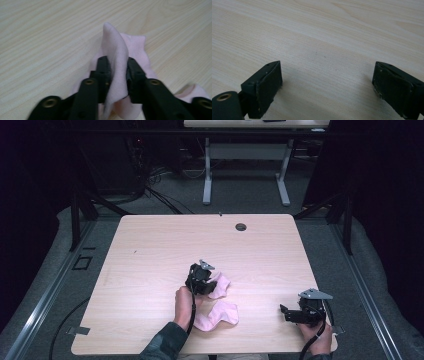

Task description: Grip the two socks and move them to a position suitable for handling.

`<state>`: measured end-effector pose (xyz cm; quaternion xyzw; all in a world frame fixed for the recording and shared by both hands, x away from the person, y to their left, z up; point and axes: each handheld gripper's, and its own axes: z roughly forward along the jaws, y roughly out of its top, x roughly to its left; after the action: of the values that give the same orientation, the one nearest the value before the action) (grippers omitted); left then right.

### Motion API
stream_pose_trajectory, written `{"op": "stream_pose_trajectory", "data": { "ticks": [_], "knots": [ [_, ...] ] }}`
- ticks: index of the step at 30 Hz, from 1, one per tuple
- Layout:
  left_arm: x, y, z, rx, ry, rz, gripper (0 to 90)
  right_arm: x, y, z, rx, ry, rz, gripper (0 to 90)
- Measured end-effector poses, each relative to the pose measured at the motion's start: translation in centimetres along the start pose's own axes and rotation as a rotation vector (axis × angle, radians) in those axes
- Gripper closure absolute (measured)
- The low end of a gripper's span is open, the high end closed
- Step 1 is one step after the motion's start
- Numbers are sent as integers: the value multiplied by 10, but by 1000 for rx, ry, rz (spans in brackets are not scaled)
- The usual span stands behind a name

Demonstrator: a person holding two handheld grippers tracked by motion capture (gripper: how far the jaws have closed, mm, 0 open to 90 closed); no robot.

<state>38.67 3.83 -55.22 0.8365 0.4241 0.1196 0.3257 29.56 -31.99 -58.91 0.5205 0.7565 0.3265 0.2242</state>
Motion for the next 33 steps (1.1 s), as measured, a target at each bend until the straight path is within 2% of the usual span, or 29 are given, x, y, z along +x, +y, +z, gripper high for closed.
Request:
{"op": "stream_pose_trajectory", "data": {
  "ticks": [1,2,4,6,7,8,9,10,13,14,15,19,20,21,24,25,28,30,33],
  "knots": [
    [1,0,-1,-3,9,-5,570,0,0,0,-4,3,1,92],
    [1,0,-3,-6,16,-9,442,0,0,0,-7,7,-2,99],
    [2,-1,-14,-28,26,-8,353,1,0,0,-6,8,-7,101],
    [4,-3,-25,-42,27,-7,284,1,0,-1,-2,8,-7,101],
    [4,-3,-25,-42,27,-7,252,1,0,-1,-2,8,-7,101],
    [6,-5,-30,-46,30,-10,252,1,0,-1,3,6,-9,101],
    [10,-9,-41,-57,38,-11,208,1,1,-1,9,10,-8,96],
    [10,-9,-41,-57,38,-11,193,1,1,-1,9,10,-8,96],
    [16,-18,-55,-61,42,-18,152,1,4,0,41,34,-21,22],
    [18,-21,-59,-60,45,-19,152,1,4,0,41,34,-21,22],
    [23,-28,-66,-55,55,-29,146,2,5,0,42,56,-14,16],
    [28,-41,-74,-51,61,-45,110,8,9,-4,29,93,-1,13],
    [30,-45,-77,-47,64,-50,100,11,11,-5,18,100,4,13],
    [32,-51,-81,-42,64,-59,83,17,15,-7,-1,135,10,14],
    [33,-57,-86,-44,66,-71,76,24,20,-9,-4,160,2,19],
    [33,-63,-89,-45,70,-81,73,31,26,-12,0,176,-15,22],
    [34,-68,-91,-38,67,-90,76,39,30,-13,-6,195,-27,23],
    [34,-73,-93,-30,58,-90,82,46,35,-13,-14,219,-39,26],
    [33,-83,-95,-23,41,-113,98,61,43,-12,-15,253,-66,39]
  ]
}}
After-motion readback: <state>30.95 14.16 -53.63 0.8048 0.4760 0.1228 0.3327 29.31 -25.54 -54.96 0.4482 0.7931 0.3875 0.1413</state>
